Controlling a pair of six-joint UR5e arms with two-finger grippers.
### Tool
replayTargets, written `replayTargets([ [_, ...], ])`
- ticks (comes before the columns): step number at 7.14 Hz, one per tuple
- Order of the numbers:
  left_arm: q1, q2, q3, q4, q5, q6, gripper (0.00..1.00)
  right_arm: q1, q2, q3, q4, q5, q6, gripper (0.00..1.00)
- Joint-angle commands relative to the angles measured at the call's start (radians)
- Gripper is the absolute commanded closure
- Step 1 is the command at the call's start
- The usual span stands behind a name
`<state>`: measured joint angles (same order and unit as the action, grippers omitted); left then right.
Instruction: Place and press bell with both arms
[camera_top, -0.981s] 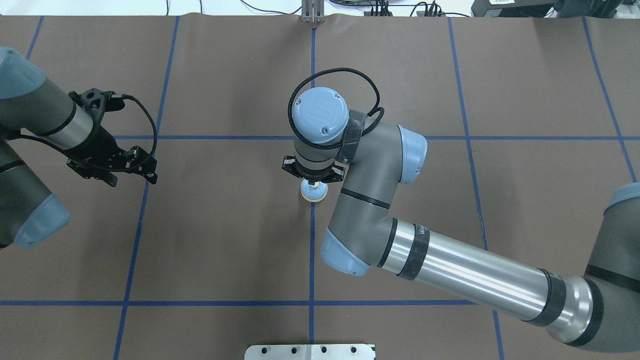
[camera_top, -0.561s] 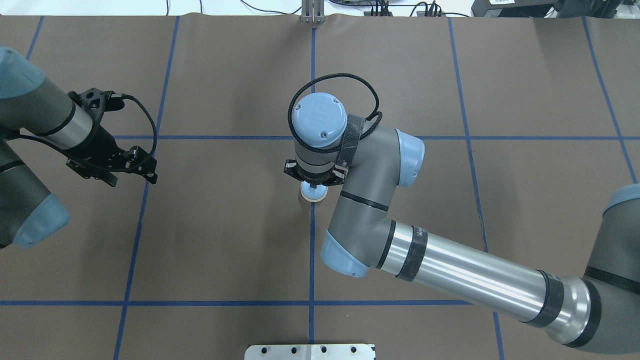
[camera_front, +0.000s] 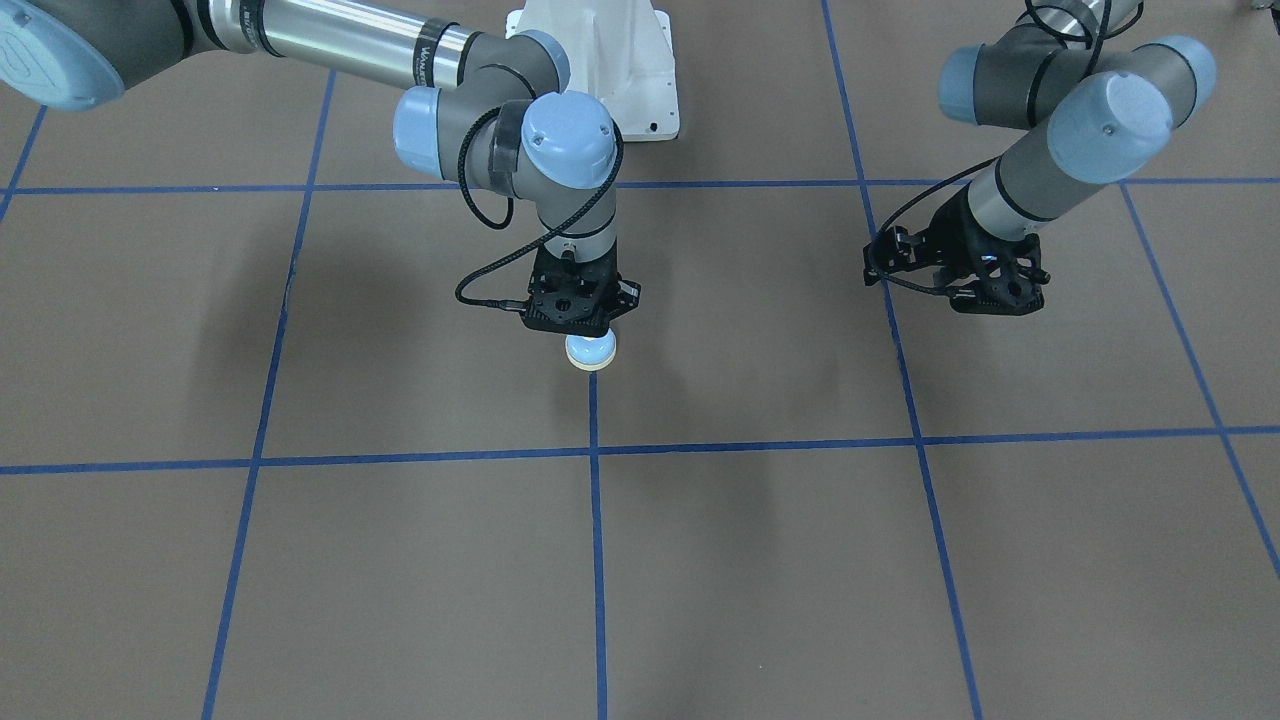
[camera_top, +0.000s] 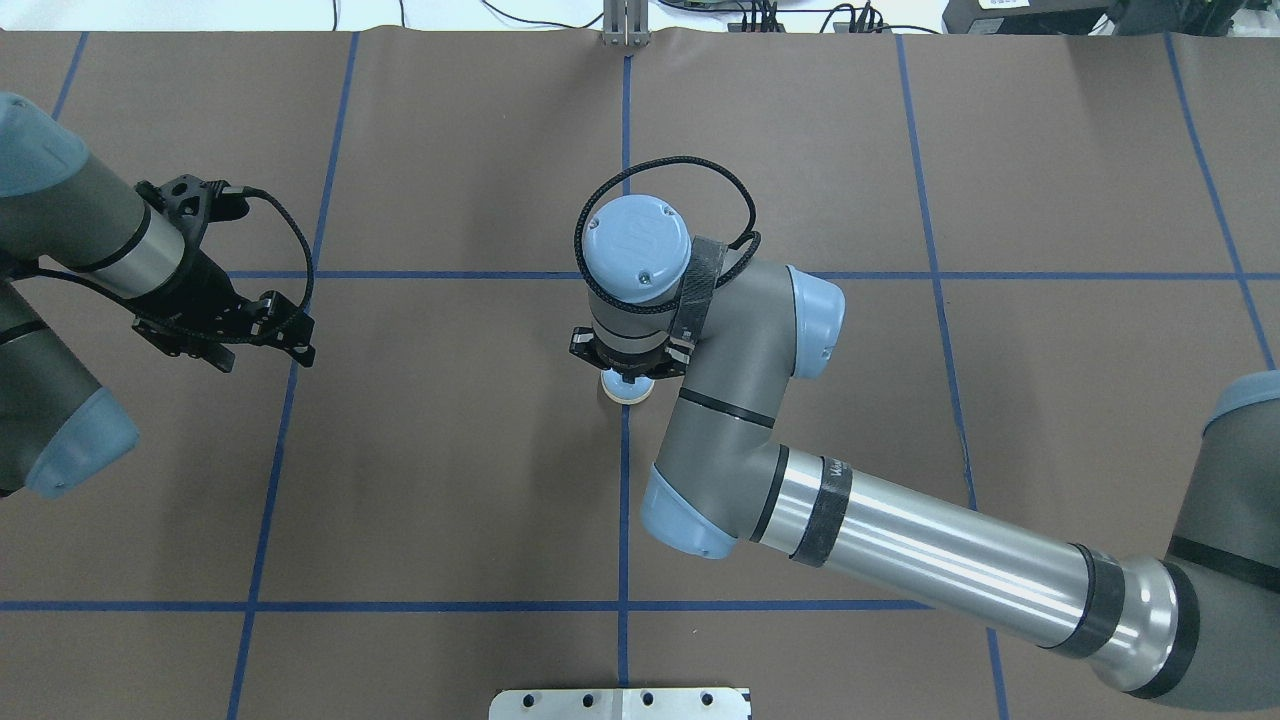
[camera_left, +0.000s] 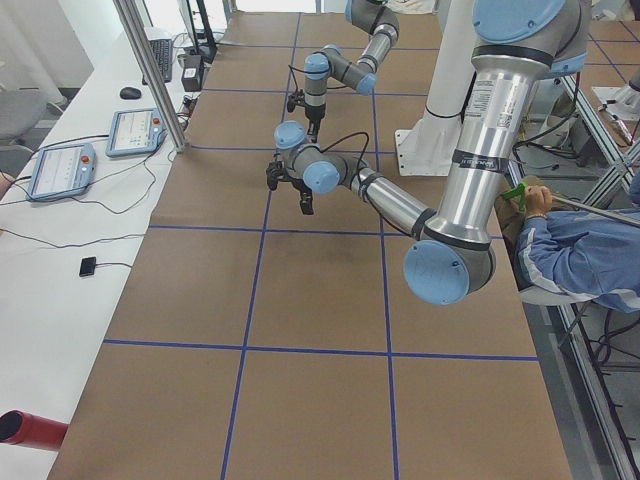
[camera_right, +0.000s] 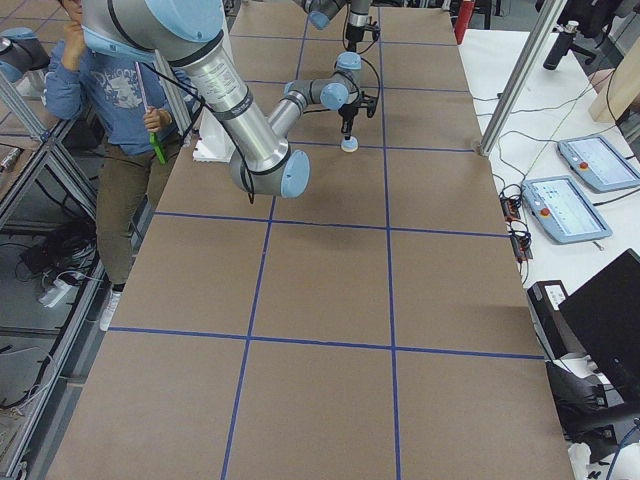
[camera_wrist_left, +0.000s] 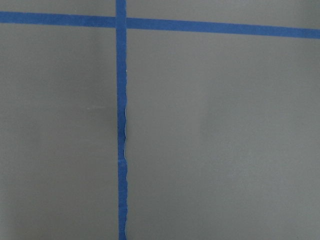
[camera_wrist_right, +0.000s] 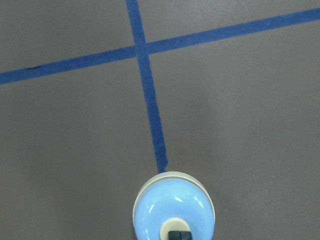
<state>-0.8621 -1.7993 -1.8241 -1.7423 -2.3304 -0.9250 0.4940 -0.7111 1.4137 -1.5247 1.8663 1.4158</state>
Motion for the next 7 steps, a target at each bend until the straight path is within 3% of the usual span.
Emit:
replayTargets([
  [1,0.000,0.000,-0.003,0.000,0.000,0.000,0.03,-0.002,0.001,0.005,0.000,0.004,0.002,1.00],
  [2,0.000,0.000,-0.003,0.000,0.000,0.000,0.03,0.045,-0.010,0.054,-0.011,0.099,0.002,1.00],
  [3,0.000,0.000,-0.003,0.001,0.000,0.000,0.03,0.107,-0.099,0.164,-0.009,0.187,-0.006,1.00],
  [5,-0.011,0.000,-0.003,0.001,-0.001,0.002,0.03,0.174,-0.351,0.414,-0.009,0.200,-0.110,1.00],
  [7,-0.037,0.041,-0.024,-0.003,-0.004,0.011,0.01,0.262,-0.521,0.516,-0.008,0.215,-0.268,1.00],
])
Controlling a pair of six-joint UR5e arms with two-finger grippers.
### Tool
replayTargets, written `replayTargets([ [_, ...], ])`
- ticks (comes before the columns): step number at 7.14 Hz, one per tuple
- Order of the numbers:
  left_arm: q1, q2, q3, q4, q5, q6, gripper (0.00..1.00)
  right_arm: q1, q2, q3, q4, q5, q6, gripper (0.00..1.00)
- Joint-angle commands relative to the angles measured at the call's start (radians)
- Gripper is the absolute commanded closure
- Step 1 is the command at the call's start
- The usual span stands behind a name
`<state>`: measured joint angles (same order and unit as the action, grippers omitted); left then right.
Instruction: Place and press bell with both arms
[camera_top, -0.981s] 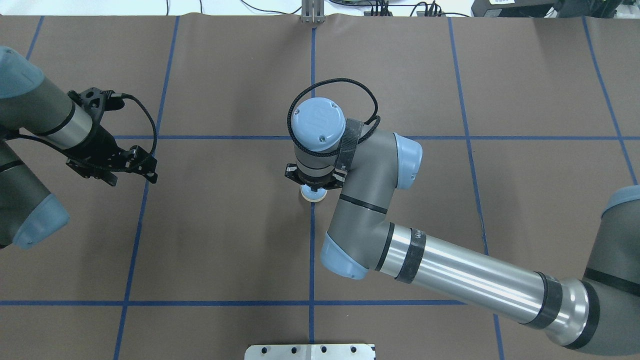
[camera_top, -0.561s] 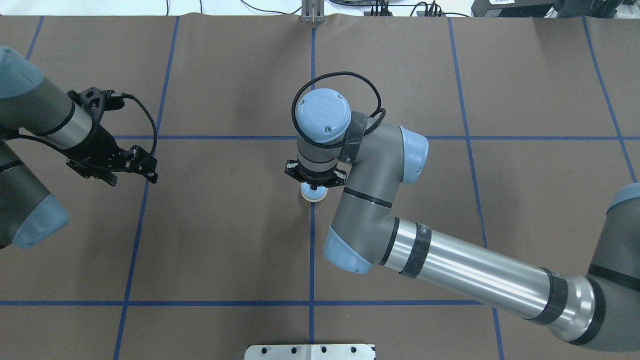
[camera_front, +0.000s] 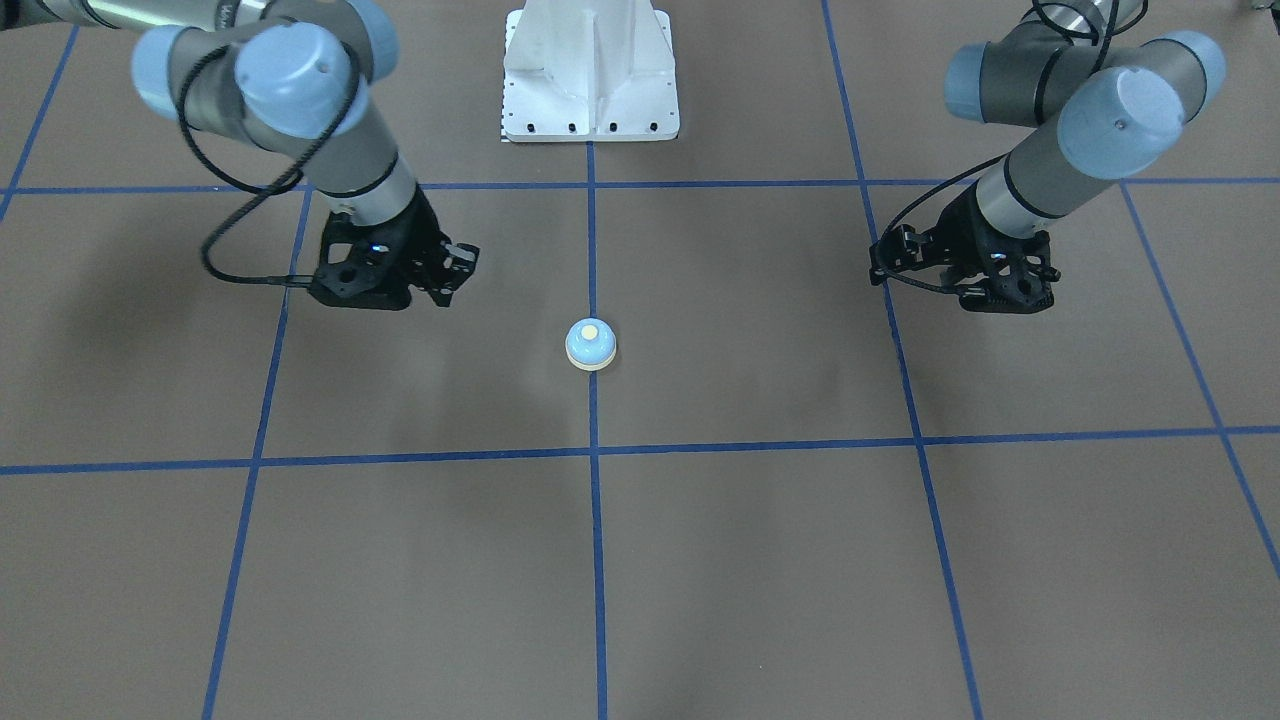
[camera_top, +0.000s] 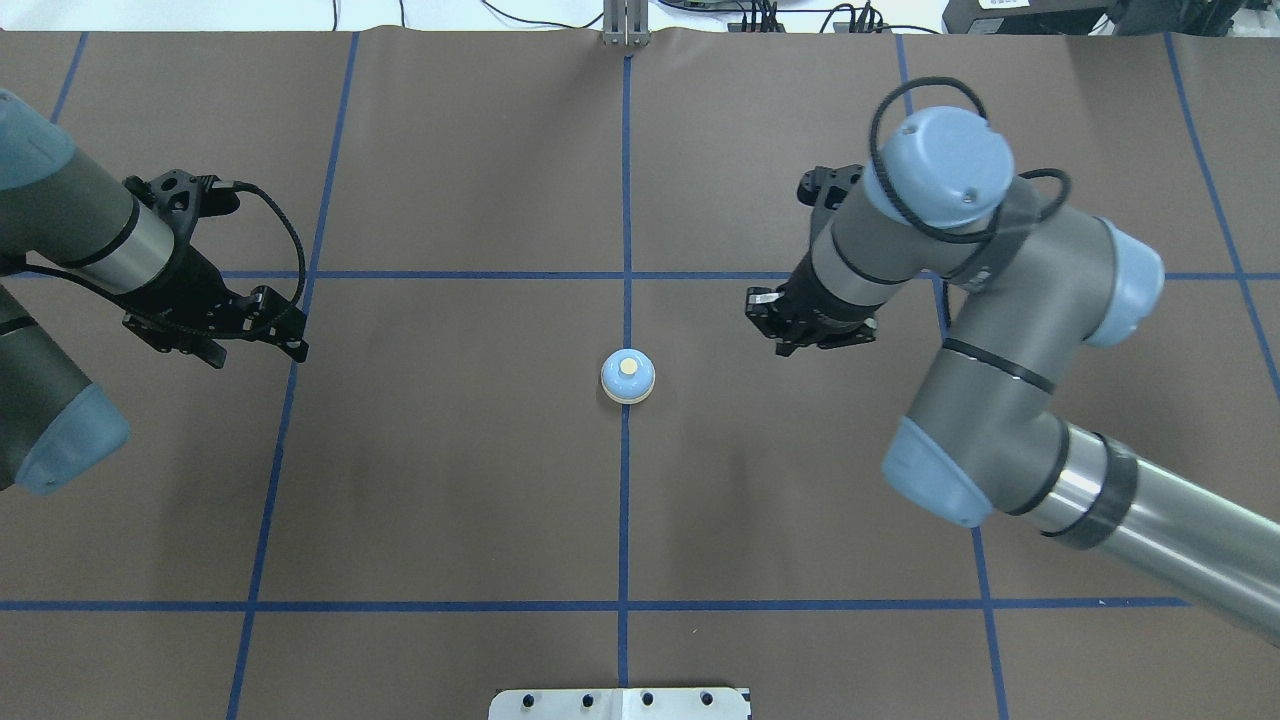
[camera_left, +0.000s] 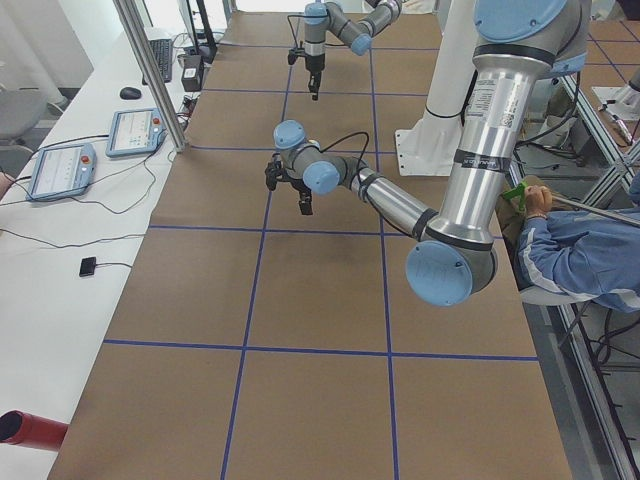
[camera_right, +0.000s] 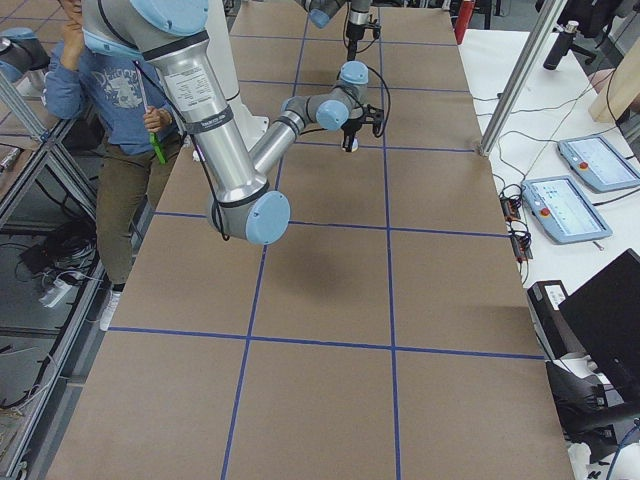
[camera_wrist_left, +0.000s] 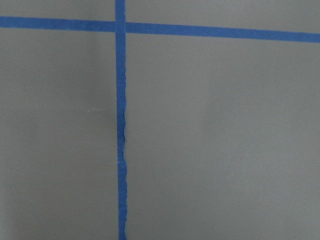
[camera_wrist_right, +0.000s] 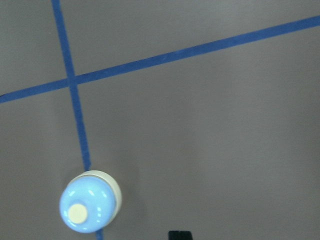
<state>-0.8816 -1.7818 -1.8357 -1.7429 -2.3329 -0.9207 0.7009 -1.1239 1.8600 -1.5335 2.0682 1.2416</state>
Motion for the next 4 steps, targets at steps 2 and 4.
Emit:
replayTargets([
  [2,-0.074,0.125,-0.053,-0.001,-0.003,0.165,0.01,0.234,-0.271,0.096,0.012,0.158,-0.373,0.74],
  [4,-0.201,0.246,-0.053,-0.006,-0.039,0.407,0.01,0.424,-0.438,0.108,0.013,0.227,-0.692,0.00],
])
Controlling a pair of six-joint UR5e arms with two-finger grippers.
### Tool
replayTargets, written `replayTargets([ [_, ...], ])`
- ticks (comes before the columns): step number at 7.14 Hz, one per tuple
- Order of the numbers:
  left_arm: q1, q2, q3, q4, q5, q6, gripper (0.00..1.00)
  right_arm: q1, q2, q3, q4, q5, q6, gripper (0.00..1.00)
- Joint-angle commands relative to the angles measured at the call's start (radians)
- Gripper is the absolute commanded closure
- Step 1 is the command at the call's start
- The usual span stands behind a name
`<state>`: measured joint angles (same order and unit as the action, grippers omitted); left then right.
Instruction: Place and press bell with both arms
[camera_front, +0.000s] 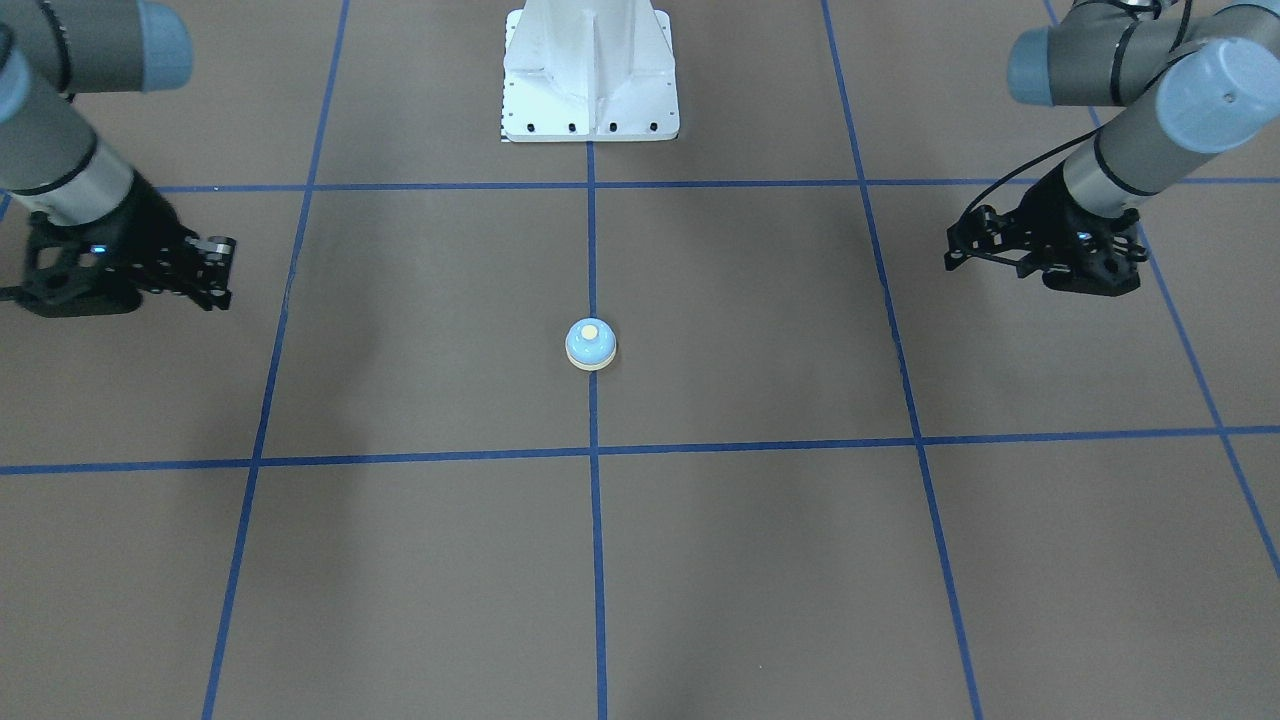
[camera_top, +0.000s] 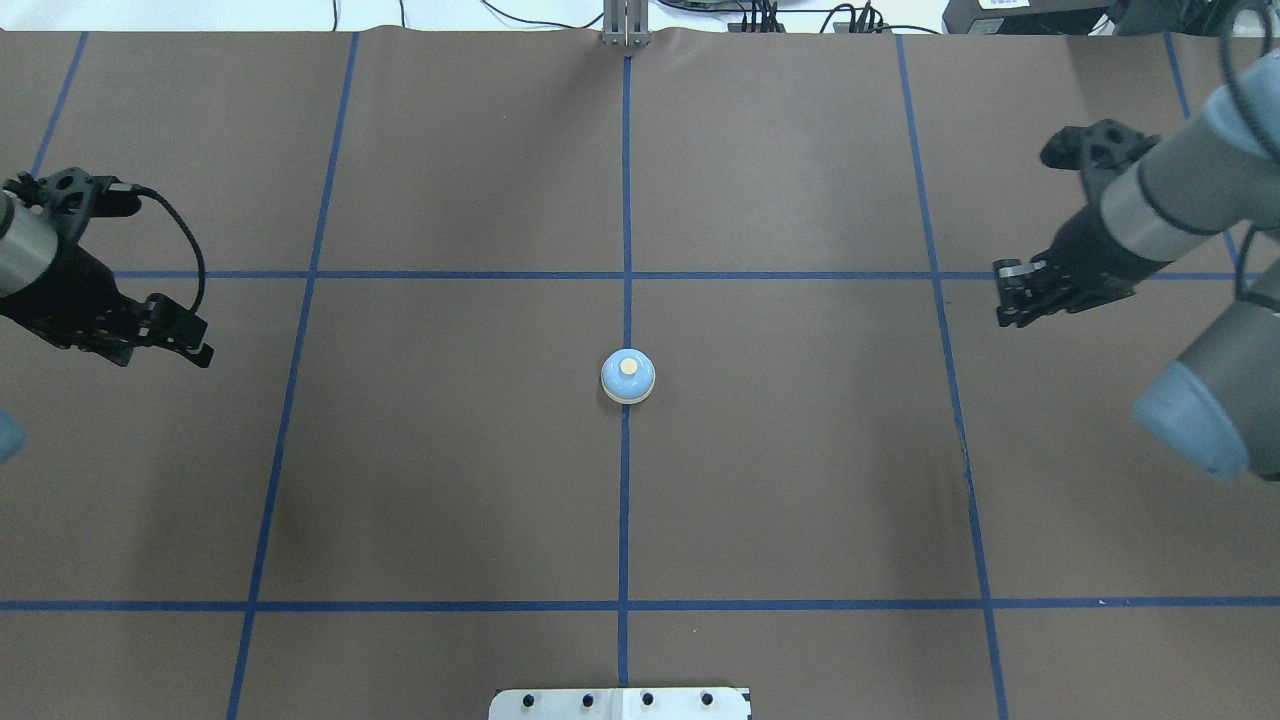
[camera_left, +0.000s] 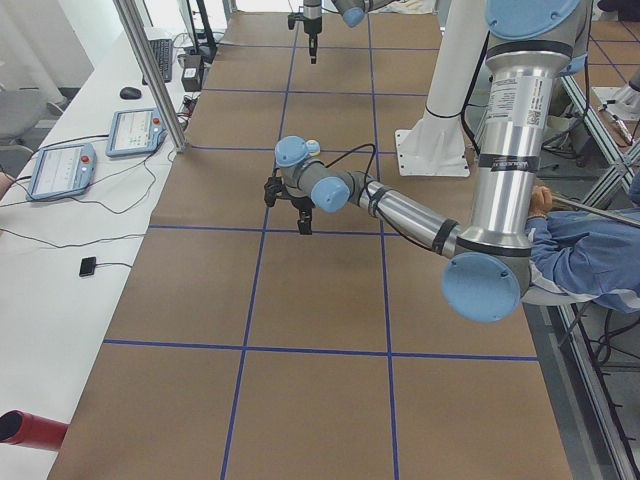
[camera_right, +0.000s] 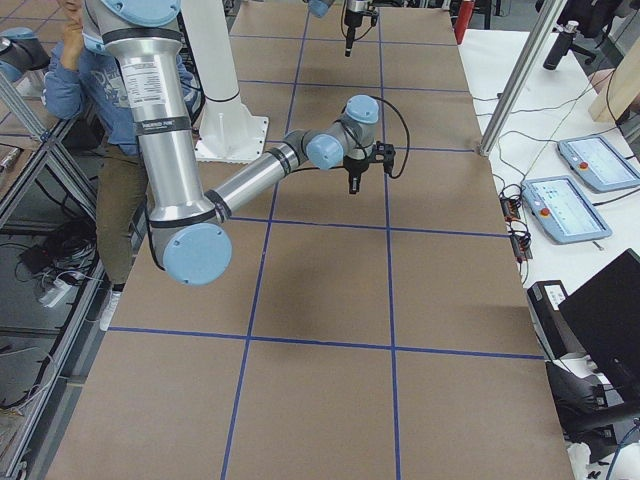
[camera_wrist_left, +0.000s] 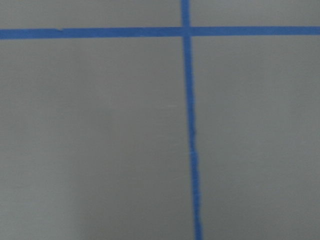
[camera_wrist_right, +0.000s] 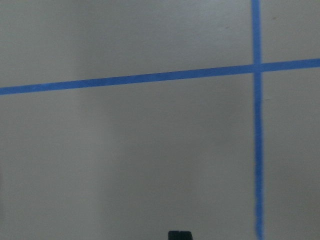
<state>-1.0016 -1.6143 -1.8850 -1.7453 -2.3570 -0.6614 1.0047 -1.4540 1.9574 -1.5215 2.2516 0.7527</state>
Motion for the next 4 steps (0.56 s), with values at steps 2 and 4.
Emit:
replayTargets([
  [2,-0.203,0.180,0.020,-0.003,-0.013,0.395,0.01,0.253,-0.217,-0.008,-0.009,0.063,-0.471,0.00],
  [4,-0.393,0.203,0.146,-0.003,-0.014,0.646,0.01,0.377,-0.247,-0.079,-0.016,0.068,-0.663,0.00],
])
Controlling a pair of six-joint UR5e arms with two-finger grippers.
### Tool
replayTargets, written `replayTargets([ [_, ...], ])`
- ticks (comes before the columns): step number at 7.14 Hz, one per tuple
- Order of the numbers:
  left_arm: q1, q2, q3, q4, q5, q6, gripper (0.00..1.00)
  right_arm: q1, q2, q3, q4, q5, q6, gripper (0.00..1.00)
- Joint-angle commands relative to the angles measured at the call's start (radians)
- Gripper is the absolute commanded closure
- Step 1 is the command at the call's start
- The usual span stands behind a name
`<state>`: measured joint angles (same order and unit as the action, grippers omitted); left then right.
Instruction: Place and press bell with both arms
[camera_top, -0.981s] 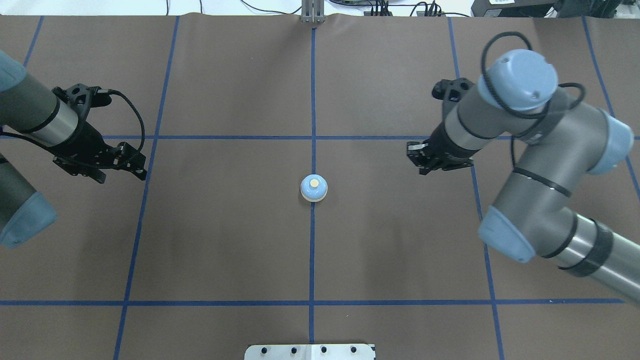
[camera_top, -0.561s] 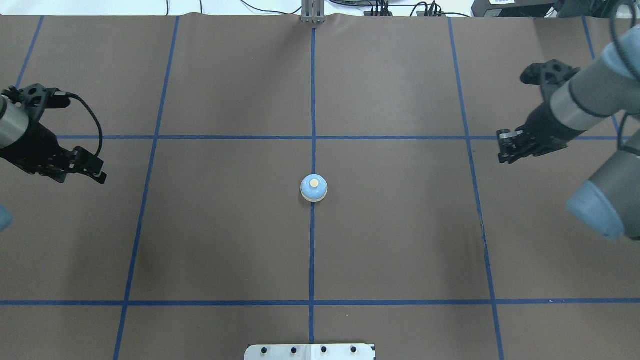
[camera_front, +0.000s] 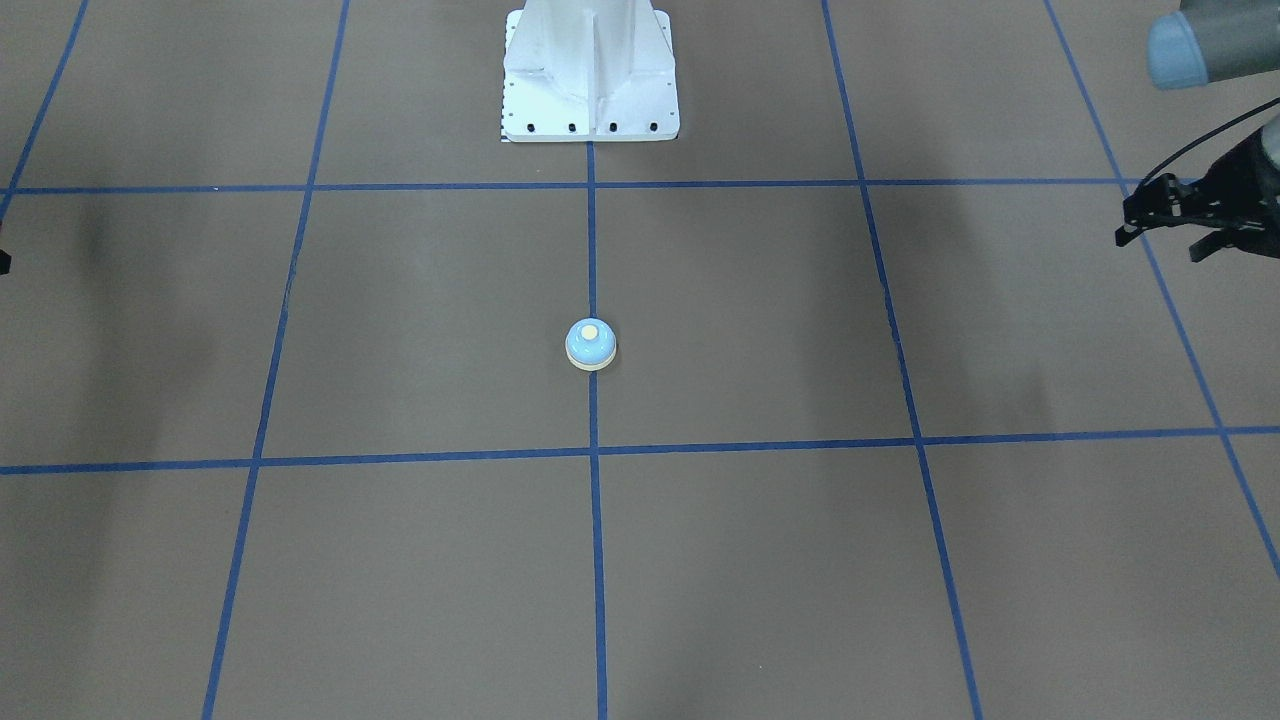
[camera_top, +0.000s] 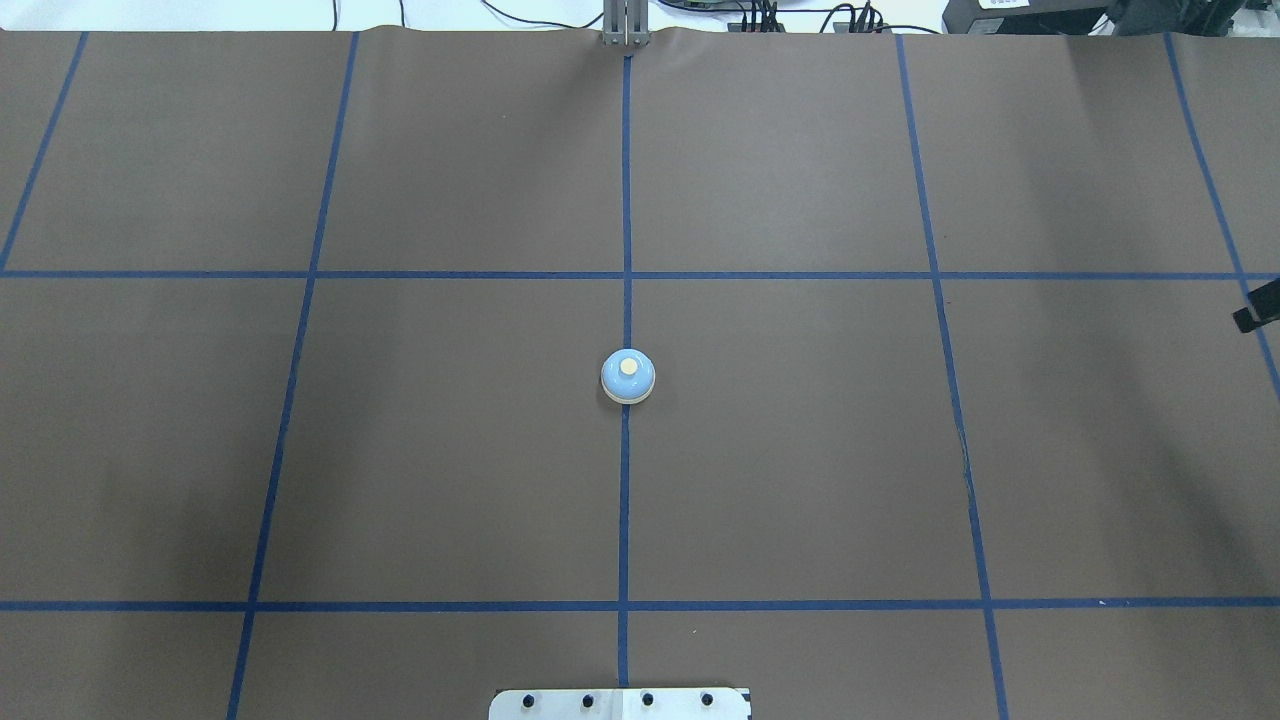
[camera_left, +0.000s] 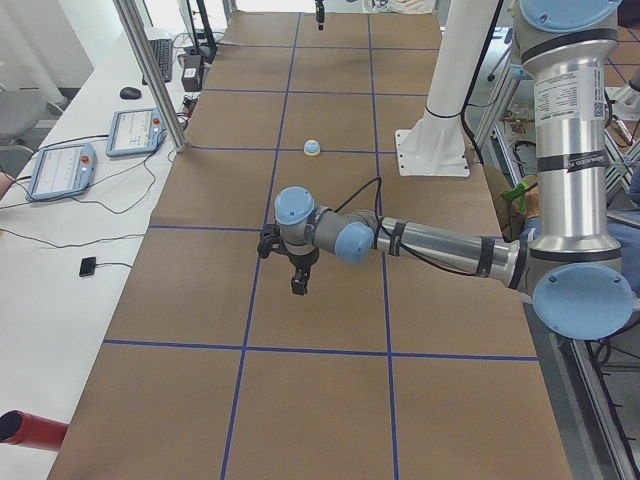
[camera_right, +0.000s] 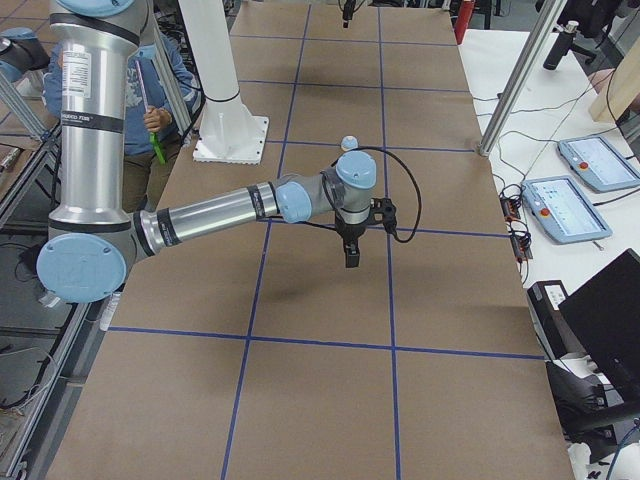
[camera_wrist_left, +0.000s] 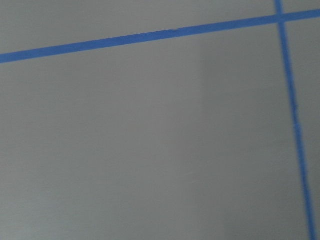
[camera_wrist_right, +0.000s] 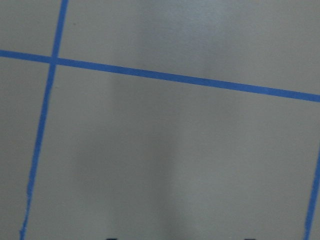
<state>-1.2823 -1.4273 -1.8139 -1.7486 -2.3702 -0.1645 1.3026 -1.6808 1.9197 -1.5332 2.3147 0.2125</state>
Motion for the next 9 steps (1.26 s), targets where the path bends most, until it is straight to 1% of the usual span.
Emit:
replayTargets([
  [1,-0.173,0.015,0.127,0.001,0.000,0.245,0.01,0.113,-0.020,-0.066,-0.004,0.034,-0.166,0.00],
  [3,-0.189,0.015,0.137,0.015,0.003,0.238,0.01,0.156,-0.046,-0.070,-0.002,0.043,-0.166,0.00],
  [4,-0.196,-0.001,0.136,0.050,-0.012,0.200,0.01,0.158,-0.049,-0.071,-0.004,0.042,-0.166,0.00],
  [5,-0.216,-0.052,0.114,0.161,-0.050,0.163,0.01,0.156,-0.039,-0.076,-0.005,0.040,-0.166,0.00],
  [6,-0.250,-0.064,0.102,0.176,-0.052,0.163,0.01,0.155,-0.037,-0.074,-0.013,0.042,-0.166,0.00],
  [7,-0.261,-0.062,0.094,0.176,-0.034,0.163,0.01,0.162,0.010,-0.071,-0.077,0.042,-0.166,0.00],
  [8,-0.262,-0.047,0.096,0.169,0.018,0.167,0.01,0.170,0.006,-0.062,-0.093,0.042,-0.168,0.00],
  [9,-0.262,-0.047,0.093,0.172,0.011,0.163,0.01,0.170,0.001,-0.067,-0.093,0.029,-0.167,0.00],
])
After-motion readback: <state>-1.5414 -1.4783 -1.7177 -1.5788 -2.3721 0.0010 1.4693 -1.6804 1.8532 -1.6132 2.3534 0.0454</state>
